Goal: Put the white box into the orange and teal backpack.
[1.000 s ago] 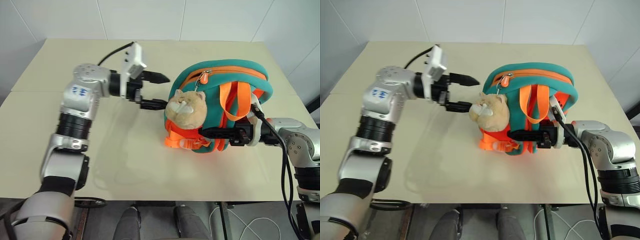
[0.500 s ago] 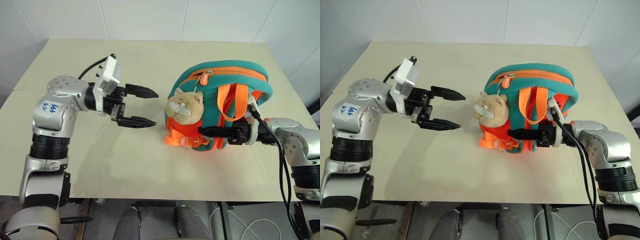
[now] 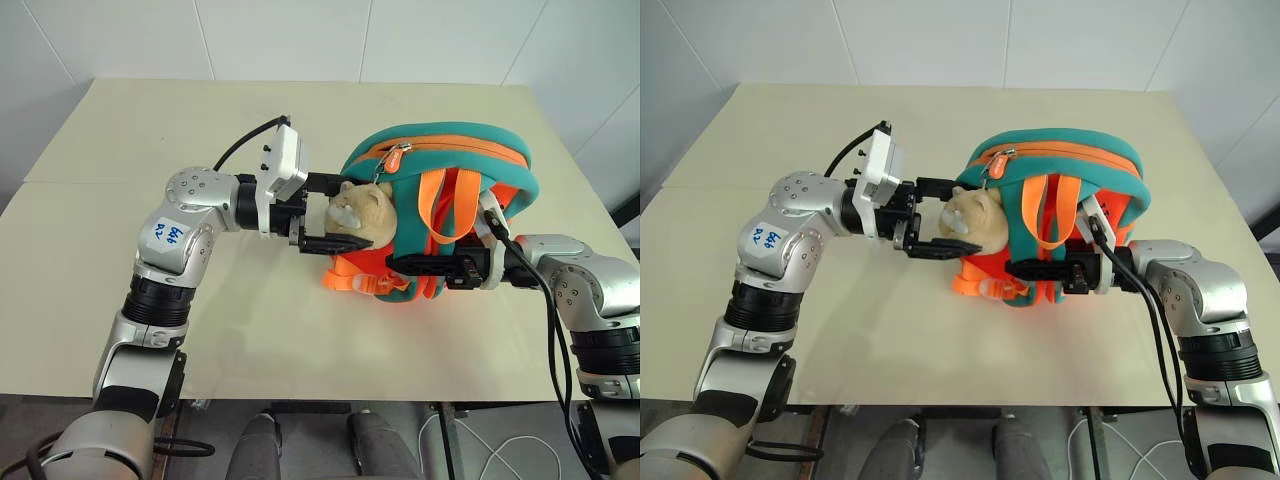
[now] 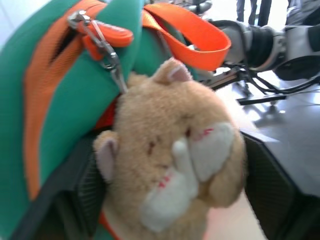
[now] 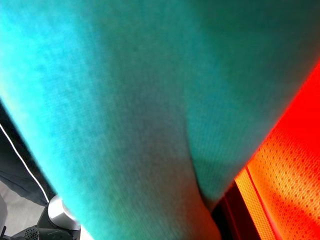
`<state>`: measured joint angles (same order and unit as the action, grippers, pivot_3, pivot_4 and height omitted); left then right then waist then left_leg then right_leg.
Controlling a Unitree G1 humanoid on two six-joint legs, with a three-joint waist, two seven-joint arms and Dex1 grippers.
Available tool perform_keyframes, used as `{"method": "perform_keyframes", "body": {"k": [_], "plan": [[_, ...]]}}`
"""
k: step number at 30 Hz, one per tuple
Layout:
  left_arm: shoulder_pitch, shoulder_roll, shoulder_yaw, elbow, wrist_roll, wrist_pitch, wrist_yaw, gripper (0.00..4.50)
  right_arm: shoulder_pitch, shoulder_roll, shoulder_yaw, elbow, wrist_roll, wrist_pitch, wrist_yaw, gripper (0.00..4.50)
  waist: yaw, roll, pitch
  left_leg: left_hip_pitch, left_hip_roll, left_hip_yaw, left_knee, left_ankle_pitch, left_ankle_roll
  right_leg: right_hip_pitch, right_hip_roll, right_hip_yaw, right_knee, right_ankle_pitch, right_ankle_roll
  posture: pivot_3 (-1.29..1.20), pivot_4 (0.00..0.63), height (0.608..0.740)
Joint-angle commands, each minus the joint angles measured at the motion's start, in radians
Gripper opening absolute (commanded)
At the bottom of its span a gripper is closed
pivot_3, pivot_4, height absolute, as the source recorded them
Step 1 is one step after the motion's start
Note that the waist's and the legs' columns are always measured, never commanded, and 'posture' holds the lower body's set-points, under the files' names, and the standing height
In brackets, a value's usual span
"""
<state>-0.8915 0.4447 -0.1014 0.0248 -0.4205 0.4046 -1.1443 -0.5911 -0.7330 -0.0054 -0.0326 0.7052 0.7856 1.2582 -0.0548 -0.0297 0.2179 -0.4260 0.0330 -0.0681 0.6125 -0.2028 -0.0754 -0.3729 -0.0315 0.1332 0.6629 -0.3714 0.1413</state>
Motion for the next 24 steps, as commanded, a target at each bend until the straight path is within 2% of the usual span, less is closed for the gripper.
{"method": "perform_keyframes", "body": {"k": [1,5,9,12,14,21,24], "plan": [[-0.028,0.022,0.041,-0.004,-0.017,-0.011,0.001,2.4,-0.007,0.005,-0.019,-0.031,0.012,-0.006,-0.008,0.0,0.0,0.0,0.0,0.0,0.0,0.0,0.0,0.0,0.0,0.0,0.0,0.0,0.0,0.0,0.0,0.0,0.15,0.74],[-0.084,0.092,0.081,0.055,-0.024,-0.012,-0.043,1.43,-0.003,0.005,-0.021,-0.033,0.012,-0.008,-0.015,0.0,-0.001,0.0,0.0,0.0,0.0,0.0,0.0,0.0,0.0,0.0,0.0,0.0,0.0,0.0,0.0,0.0,0.15,0.74],[-0.165,0.185,0.115,0.205,0.0,-0.063,-0.097,1.43,0.01,-0.001,-0.033,-0.044,0.016,-0.005,-0.025,0.0,-0.002,0.0,0.0,0.0,0.0,0.0,0.0,0.0,0.0,0.0,0.0,0.0,0.0,0.0,0.0,0.0,0.15,0.74],[-0.179,0.259,0.079,0.363,0.084,-0.177,-0.151,1.43,0.03,-0.004,-0.049,-0.066,0.028,0.001,-0.044,0.0,-0.003,0.0,0.0,0.0,0.0,0.0,-0.001,0.0,0.0,0.0,0.0,0.0,-0.001,0.0,0.0,0.0,0.15,0.74],[-0.166,0.275,0.048,0.471,0.136,-0.248,-0.17,1.43,0.046,-0.007,-0.061,-0.084,0.036,0.005,-0.059,0.0,-0.003,0.0,0.0,0.0,0.0,0.0,-0.002,0.0,0.0,0.0,0.0,0.0,-0.001,0.0,0.0,0.0,0.15,0.74],[-0.169,0.142,0.045,0.751,0.195,-0.396,-0.12,1.43,0.116,-0.009,-0.107,-0.156,0.078,0.032,-0.118,0.0,0.012,0.0,0.0,-0.001,0.0,-0.001,0.0,0.0,0.0,0.0,0.0,-0.001,-0.001,0.0,0.0,0.0,0.15,0.74],[-0.149,0.049,0.022,0.842,0.235,-0.474,-0.094,1.43,0.143,-0.002,-0.122,-0.183,0.094,0.04,-0.145,0.0,0.02,0.0,0.0,-0.001,0.0,-0.001,0.0,0.0,0.0,0.0,0.0,-0.001,-0.001,0.0,0.0,0.0,0.15,0.74]]}}
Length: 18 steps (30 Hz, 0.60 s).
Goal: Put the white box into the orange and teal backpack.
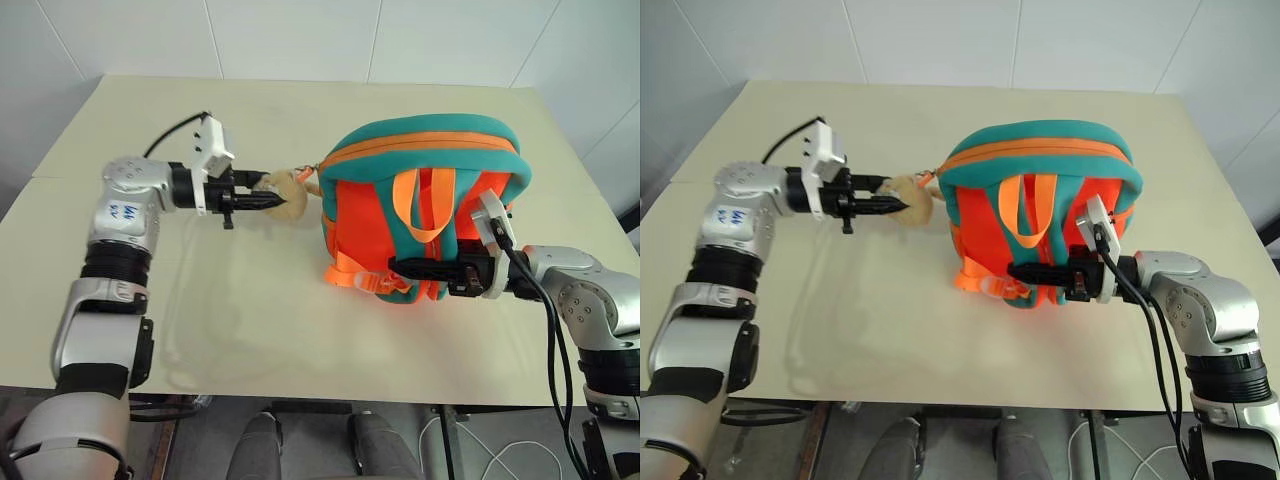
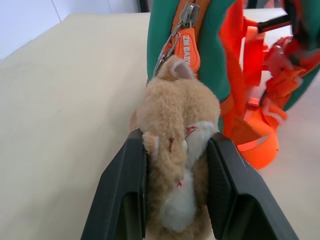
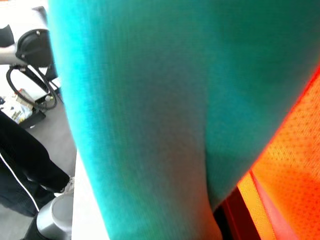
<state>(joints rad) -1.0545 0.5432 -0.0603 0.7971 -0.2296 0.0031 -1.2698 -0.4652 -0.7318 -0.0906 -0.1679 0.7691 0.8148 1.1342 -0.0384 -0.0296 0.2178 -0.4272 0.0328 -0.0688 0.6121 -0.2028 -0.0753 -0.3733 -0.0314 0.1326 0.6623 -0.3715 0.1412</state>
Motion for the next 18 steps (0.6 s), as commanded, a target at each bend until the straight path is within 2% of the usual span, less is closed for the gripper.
{"method": "perform_keyframes", "body": {"k": [1,7,11,14,15,18], "plan": [[0.016,-0.074,-0.024,0.094,0.056,-0.095,0.036,1.43,0.023,0.0,-0.041,-0.053,0.037,0.014,-0.03,0.0,0.004,0.0,0.0,0.0,0.0,0.0,0.0,0.0,0.0,0.0,0.0,0.0,0.0,0.0,0.0,0.0,0.15,0.74],[0.038,-0.175,-0.065,0.164,0.118,-0.157,0.029,1.43,0.046,0.014,-0.046,-0.074,0.059,0.015,-0.064,0.0,0.008,0.0,0.0,0.0,0.0,0.0,0.0,0.0,0.0,-0.001,0.0,0.0,0.001,0.0,0.0,0.0,0.15,0.74],[0.108,-0.151,-0.096,0.085,0.147,-0.17,-0.019,1.43,0.048,0.042,-0.053,-0.066,0.053,0.004,-0.111,0.0,0.01,0.0,0.0,0.0,0.0,0.0,0.0,0.0,0.0,0.001,0.0,0.0,0.0,0.0,0.0,0.0,0.15,0.74],[0.129,-0.096,-0.045,-0.004,0.101,-0.092,-0.016,1.43,0.057,0.048,-0.072,-0.082,0.057,-0.015,-0.124,0.0,0.009,0.0,0.0,0.0,0.0,0.0,0.0,0.0,0.0,0.0,0.0,0.0,0.001,0.0,0.0,0.0,0.15,0.74],[0.133,-0.079,-0.025,-0.035,0.08,-0.056,-0.016,1.42,0.062,0.037,-0.074,-0.093,0.051,-0.024,-0.119,0.32,0.007,0.0,0.0,0.0,0.0,0.0,0.0,0.0,0.0,0.0,0.0,0.0,0.001,0.0,0.0,0.0,0.15,0.74],[0.171,-0.004,0.036,-0.183,-0.001,0.098,-0.044,2.08,0.078,-0.002,-0.087,-0.129,0.015,-0.076,-0.106,1.18,0.0,0.0,0.0,0.0,0.0,0.0,0.0,0.0,0.0,0.0,0.0,0.0,0.001,0.0,0.0,0.0,0.15,0.74]]}}
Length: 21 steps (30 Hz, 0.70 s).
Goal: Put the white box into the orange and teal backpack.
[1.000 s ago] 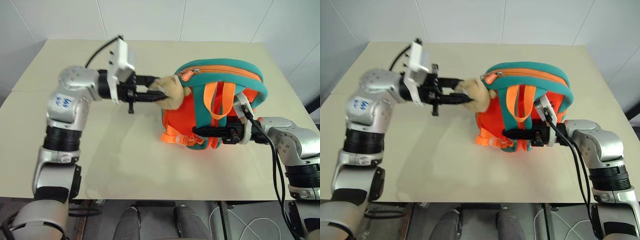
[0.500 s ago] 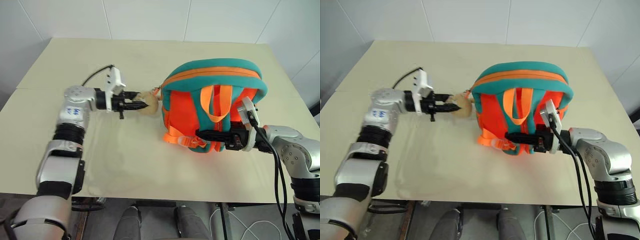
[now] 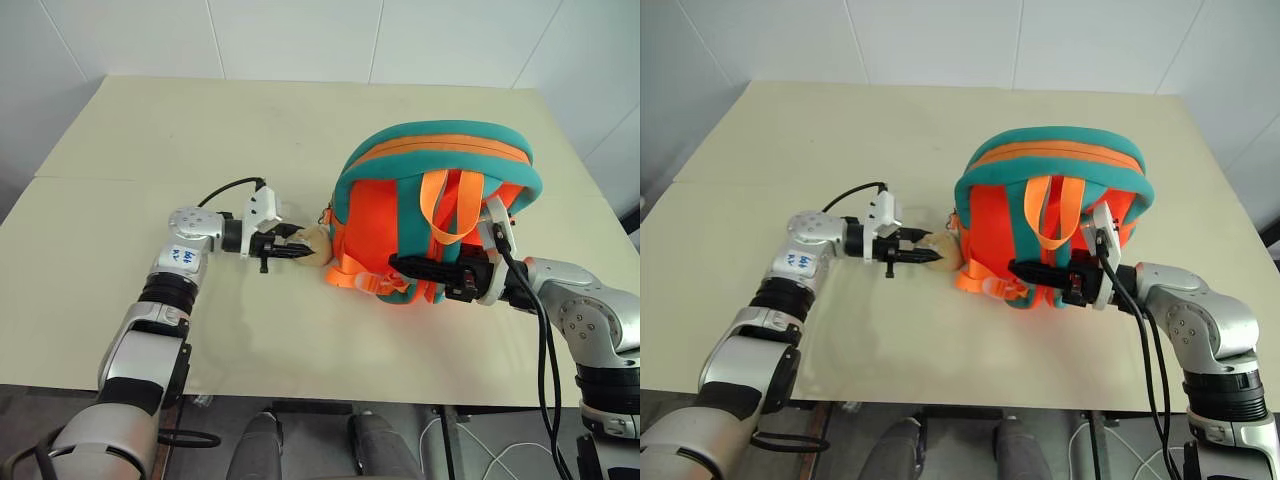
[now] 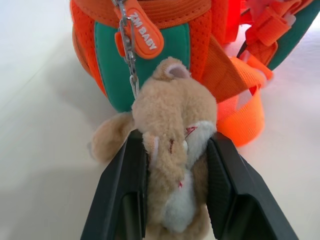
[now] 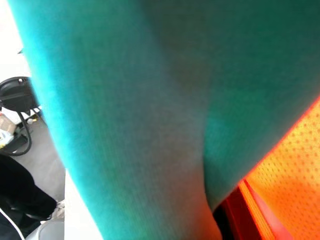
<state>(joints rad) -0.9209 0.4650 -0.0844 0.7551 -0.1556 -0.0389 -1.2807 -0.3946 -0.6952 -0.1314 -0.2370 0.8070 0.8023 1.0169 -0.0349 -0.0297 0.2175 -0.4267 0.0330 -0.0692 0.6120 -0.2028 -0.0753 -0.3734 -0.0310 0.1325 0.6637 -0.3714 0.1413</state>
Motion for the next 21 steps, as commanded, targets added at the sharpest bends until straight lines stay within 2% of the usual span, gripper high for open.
{"method": "perform_keyframes", "body": {"k": [1,8,10,15,21], "plan": [[0.063,0.102,0.071,-0.202,-0.099,0.186,-0.049,2.39,0.011,-0.052,-0.055,-0.068,-0.031,-0.079,0.016,1.52,-0.007,0.0,0.0,0.0,0.0,0.0,0.0,0.0,0.0,0.0,0.0,0.0,0.0,0.0,0.0,0.0,0.15,0.74],[0.398,0.293,0.159,-0.742,-0.248,0.495,-0.022,4.47,0.137,-0.217,-0.131,-0.079,-0.093,-0.159,0.107,3.83,-0.017,0.0,0.0,0.0,0.001,0.0,-0.003,0.0,0.0,0.0,0.0,0.0,-0.003,-0.001,-0.001,0.0,0.15,0.74],[0.449,0.309,0.2,-0.804,-0.276,0.541,0.026,4.5,0.179,-0.255,-0.153,-0.057,-0.103,-0.181,0.145,4.46,-0.014,0.0,0.0,0.0,0.002,0.0,-0.003,0.0,0.0,0.0,0.0,0.0,-0.002,-0.001,-0.002,0.0,0.15,0.74],[0.522,0.342,0.239,-0.869,-0.295,0.549,0.061,4.5,0.209,-0.276,-0.192,0.041,-0.164,-0.273,0.163,4.46,-0.009,0.0,0.0,0.004,0.001,0.0,-0.001,0.0,0.0,0.006,0.0,-0.001,-0.004,0.002,-0.002,0.0,0.15,0.74],[0.584,0.38,0.244,-0.915,-0.303,0.549,0.053,4.5,0.1,-0.244,-0.188,0.227,-0.205,-0.339,0.145,4.46,-0.022,0.0,0.0,0.008,0.001,0.003,-0.001,0.0,0.001,0.013,-0.002,0.0,-0.012,0.0,-0.008,0.0,0.15,0.74]]}}
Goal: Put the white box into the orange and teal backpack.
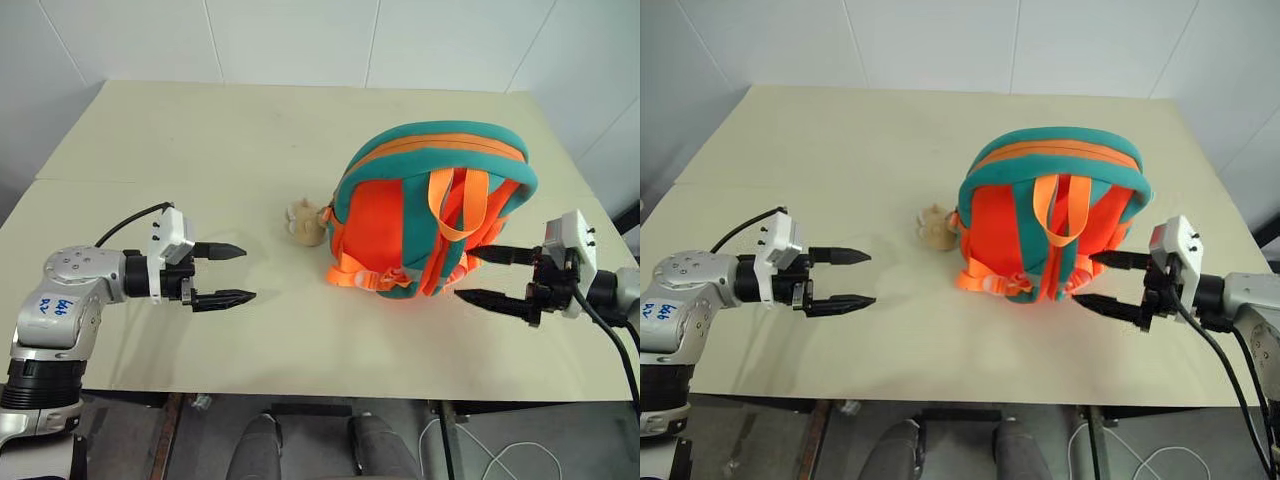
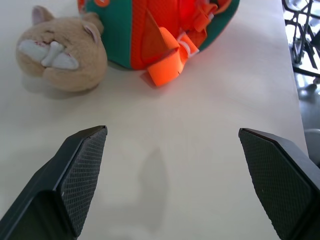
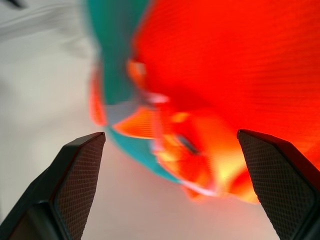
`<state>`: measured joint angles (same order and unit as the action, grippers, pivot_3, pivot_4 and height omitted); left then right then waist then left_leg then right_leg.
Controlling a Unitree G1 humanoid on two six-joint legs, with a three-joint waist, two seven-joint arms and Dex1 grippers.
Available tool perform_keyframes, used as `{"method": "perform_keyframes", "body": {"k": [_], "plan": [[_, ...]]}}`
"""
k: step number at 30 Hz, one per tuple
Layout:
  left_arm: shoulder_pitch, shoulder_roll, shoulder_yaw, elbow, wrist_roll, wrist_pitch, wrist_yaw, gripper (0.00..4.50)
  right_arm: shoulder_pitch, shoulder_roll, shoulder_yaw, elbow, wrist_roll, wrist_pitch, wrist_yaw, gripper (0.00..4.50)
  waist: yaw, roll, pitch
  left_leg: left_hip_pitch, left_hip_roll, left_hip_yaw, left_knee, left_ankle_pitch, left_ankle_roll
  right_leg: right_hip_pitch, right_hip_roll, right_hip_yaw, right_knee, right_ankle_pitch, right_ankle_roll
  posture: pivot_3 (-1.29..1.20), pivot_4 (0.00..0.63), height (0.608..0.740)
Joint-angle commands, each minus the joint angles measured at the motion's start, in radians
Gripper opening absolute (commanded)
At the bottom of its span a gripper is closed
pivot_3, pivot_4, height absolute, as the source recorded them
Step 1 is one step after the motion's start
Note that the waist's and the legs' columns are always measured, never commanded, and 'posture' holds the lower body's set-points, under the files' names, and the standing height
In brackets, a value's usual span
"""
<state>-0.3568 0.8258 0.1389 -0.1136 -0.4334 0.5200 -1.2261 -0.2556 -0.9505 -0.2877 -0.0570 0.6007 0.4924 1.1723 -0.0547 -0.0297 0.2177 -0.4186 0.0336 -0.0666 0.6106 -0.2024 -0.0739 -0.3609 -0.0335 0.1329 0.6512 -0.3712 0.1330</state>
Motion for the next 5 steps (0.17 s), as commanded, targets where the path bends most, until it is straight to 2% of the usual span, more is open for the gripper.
{"method": "perform_keyframes", "body": {"k": [1,5], "plan": [[0.028,0.022,0.02,-0.05,-0.026,-0.01,0.002,4.5,-0.048,0.013,-0.031,0.065,-0.004,-0.035,-0.015,4.46,-0.002,0.0,0.0,0.0,0.0,0.0,0.0,0.0,0.0,0.0,0.0,0.0,0.0,0.004,0.007,0.0,0.15,0.74],[0.039,0.004,0.033,-0.073,-0.037,-0.002,0.051,4.5,-0.047,-0.001,-0.024,0.107,-0.04,-0.068,-0.004,4.46,0.0,0.0,0.0,-0.001,0.0,-0.001,-0.005,-0.001,0.0,-0.004,0.0,-0.001,0.002,0.004,0.007,0.0,0.15,0.74]]}}
